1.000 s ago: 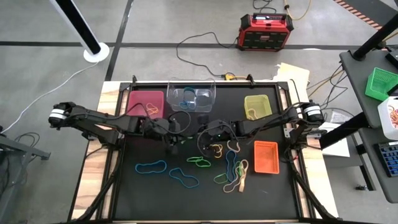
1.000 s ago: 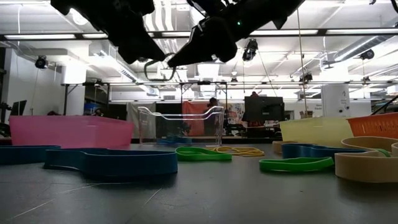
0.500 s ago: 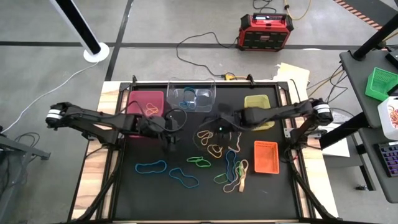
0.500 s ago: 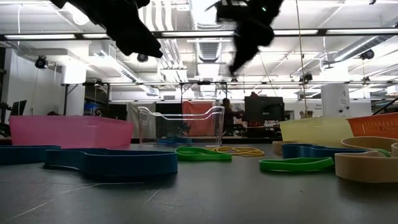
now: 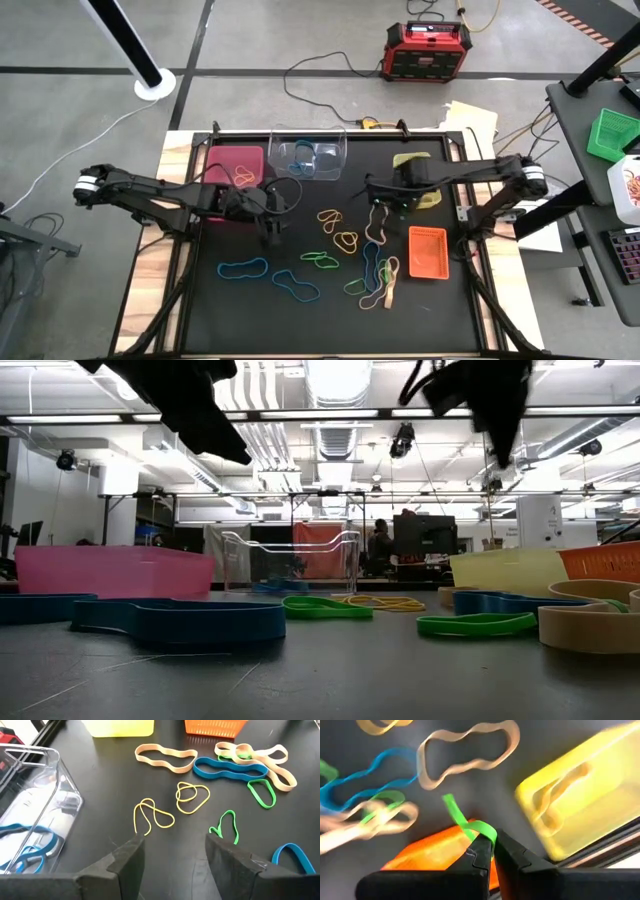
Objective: Sort rubber bands into baskets
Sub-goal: Put the green rubber band into the orange bin
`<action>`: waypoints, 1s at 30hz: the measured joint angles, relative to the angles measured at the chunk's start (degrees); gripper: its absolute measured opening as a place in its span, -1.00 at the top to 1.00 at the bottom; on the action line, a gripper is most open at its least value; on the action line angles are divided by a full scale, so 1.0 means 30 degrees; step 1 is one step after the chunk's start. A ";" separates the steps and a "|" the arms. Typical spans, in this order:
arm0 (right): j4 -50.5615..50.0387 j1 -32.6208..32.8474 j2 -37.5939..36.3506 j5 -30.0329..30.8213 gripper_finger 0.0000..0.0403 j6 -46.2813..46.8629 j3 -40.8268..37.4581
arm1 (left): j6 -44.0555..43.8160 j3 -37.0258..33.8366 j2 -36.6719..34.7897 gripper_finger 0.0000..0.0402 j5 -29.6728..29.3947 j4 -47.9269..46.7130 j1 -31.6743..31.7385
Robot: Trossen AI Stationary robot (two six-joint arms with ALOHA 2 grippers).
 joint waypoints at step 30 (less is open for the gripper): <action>0.1998 0.4257 -0.5428 -0.2998 0.96 0.7724 -0.9027 | 0.5644 0.3502 0.0036 0.05 0.2115 -0.3851 0.3968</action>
